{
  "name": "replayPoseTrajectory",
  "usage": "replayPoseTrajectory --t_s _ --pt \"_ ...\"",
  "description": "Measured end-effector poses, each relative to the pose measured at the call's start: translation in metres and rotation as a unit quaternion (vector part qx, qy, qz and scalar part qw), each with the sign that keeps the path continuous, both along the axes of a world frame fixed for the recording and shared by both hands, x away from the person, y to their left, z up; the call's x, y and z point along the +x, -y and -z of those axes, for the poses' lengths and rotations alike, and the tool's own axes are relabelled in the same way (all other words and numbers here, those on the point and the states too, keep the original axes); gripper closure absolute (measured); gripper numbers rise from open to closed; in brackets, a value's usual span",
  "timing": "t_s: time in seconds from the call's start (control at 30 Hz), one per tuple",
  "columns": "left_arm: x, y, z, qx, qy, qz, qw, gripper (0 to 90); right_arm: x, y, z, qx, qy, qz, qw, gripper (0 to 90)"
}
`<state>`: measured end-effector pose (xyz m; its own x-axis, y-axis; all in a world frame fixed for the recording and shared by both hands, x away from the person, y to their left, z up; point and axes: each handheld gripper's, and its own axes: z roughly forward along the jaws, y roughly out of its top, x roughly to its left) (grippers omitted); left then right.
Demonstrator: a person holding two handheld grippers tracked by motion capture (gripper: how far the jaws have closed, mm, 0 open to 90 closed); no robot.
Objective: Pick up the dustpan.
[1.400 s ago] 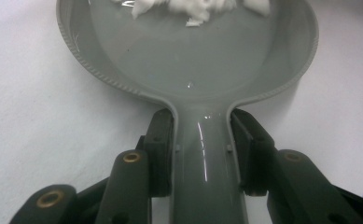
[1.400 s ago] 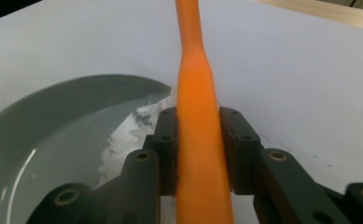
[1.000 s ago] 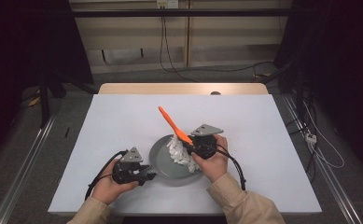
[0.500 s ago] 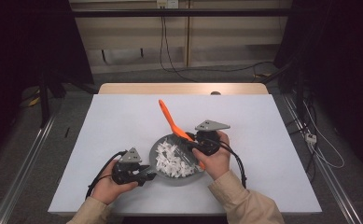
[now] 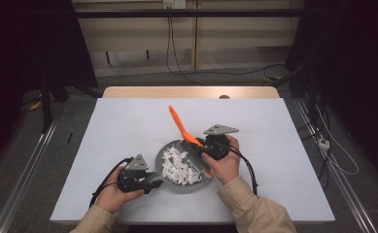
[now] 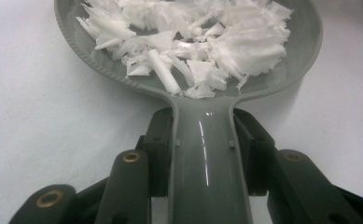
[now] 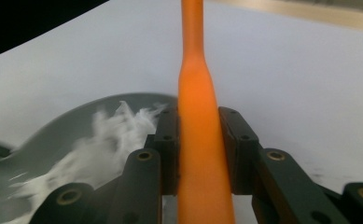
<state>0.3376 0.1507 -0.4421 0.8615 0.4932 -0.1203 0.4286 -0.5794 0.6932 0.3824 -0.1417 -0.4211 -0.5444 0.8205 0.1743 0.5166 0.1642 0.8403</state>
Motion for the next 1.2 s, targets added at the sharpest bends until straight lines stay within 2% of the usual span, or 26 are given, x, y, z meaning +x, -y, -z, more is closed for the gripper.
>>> replayPoseTrajectory --t_s 0.03,0.07,0.13,0.2,0.37,0.47,0.53,0.6,0.8,0.93,1.07,1.1,1.2 --pt "0.0 0.0 0.0 -0.001 0.0 0.0 1.0 62.4 0.002 0.005 0.001 0.011 -0.008 -0.002 0.9999 71.6" --pt "0.0 0.0 0.0 0.0 -0.001 0.001 1.0 62.4 0.003 0.01 0.001 0.012 -0.013 0.001 0.9998 71.6" --pt "0.001 0.0 0.0 0.0 -0.003 0.0 1.0 62.4 0.004 0.014 0.0 0.01 -0.01 0.012 0.9998 71.6" --pt "0.0 0.0 0.0 -0.002 -0.003 -0.001 1.0 62.4 0.004 0.017 -0.002 0.027 -0.015 0.009 0.9995 71.6" --pt "0.0 -0.001 0.0 -0.002 -0.003 -0.001 1.0 62.4 0.001 0.015 -0.012 0.023 -0.001 0.003 0.9997 71.6" --pt "0.0 -0.002 -0.001 0.005 -0.002 -0.003 1.0 62.4 0.002 0.017 -0.015 0.015 0.01 0.008 0.9998 71.6" --pt "0.0 -0.003 -0.002 0.0 -0.004 0.001 1.0 62.5 0.004 0.022 -0.015 0.006 0.012 0.017 0.9998 71.6" --pt "0.0 -0.004 -0.003 0.004 -0.005 -0.001 1.0 62.5 0.006 0.027 -0.012 0.008 0.011 0.027 0.9995 71.6" --pt "-0.001 -0.013 -0.01 0.01 -0.006 0.007 0.9999 62.4 0.012 0.03 -0.006 -0.003 0.014 0.033 0.9994 71.6" --pt "-0.004 -0.021 -0.011 0.015 -0.007 0.004 0.9999 62.4 0.013 0.034 -0.01 0.0 0.025 0.039 0.9989 71.6" --pt "-0.002 -0.02 -0.008 0.013 -0.01 0.011 0.9998 62.4 0.012 0.034 -0.011 0.01 0.019 0.032 0.9993 71.6" --pt "-0.003 -0.019 -0.007 0.013 -0.009 0.005 0.9999 62.4 0.012 0.033 -0.012 0.007 0.023 0.03 0.9993 71.6" --pt "-0.002 -0.016 -0.005 0.015 -0.012 0.013 0.9997 62.4 0.011 0.028 -0.012 0.047 0.008 0.009 0.9988 71.6"
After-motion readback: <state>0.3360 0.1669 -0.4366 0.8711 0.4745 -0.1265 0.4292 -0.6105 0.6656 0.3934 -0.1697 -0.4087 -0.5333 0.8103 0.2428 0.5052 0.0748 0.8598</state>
